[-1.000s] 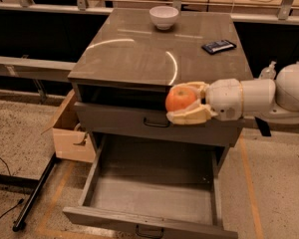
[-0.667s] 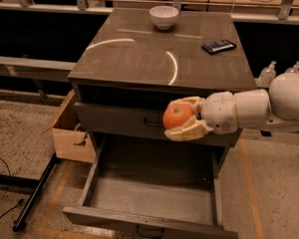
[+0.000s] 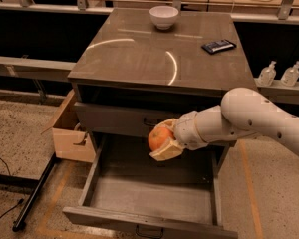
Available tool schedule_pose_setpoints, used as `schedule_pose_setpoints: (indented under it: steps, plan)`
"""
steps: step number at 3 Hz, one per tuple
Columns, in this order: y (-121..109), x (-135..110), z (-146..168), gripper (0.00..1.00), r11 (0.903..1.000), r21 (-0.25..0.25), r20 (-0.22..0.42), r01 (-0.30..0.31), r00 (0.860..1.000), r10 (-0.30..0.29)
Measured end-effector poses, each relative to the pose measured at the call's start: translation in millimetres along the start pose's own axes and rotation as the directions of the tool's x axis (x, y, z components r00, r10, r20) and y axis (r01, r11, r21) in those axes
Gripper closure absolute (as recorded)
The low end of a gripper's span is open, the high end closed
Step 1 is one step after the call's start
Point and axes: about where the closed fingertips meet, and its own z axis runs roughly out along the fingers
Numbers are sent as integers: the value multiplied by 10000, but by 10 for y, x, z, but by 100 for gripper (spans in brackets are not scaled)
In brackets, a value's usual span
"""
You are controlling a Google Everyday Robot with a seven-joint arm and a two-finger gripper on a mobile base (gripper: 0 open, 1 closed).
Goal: Place orange into middle drawer
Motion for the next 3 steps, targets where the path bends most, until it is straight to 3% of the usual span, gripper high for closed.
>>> schedule_pose_setpoints:
  steps: [1,2,3]
  plan:
    - [4,-1,-9,100,10000,-11,18,-12,10000,12]
    - [74,170,269,100,9997,35,-136,-253,9996,253]
    - [157,453,775,100,9974,85,-243,-713,9971,715]
